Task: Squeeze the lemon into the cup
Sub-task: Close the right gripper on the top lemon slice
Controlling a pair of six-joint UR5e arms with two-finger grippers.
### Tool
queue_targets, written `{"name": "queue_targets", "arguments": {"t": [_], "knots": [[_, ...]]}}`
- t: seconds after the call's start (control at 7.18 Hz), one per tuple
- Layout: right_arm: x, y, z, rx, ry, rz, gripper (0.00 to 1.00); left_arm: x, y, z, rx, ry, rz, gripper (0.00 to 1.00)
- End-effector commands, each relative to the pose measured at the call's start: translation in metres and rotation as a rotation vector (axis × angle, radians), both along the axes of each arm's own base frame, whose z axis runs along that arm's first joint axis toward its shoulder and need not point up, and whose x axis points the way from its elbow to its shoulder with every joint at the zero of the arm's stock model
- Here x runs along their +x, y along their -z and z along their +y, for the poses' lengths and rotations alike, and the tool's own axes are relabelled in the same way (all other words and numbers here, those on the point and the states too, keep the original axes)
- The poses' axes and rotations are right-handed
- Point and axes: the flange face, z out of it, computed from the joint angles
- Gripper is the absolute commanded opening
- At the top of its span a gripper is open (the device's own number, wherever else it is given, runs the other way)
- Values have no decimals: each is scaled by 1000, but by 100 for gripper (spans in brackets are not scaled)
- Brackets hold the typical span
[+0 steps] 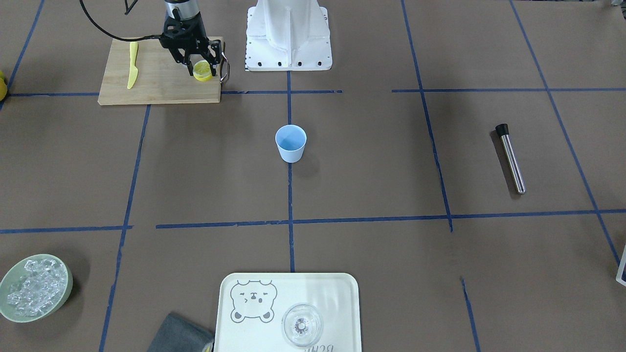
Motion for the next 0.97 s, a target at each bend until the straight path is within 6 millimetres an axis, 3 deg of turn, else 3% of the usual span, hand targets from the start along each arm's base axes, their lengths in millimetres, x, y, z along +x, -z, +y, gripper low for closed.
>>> {"name": "queue_targets", "arguments": {"t": [0.0, 0.84], "knots": [[4, 3, -9, -16, -8, -6, 30, 0, 1, 0, 1, 0, 1, 100], [27, 30, -20, -22, -27, -61, 34, 0, 2, -1, 4, 0, 1, 100]]}}
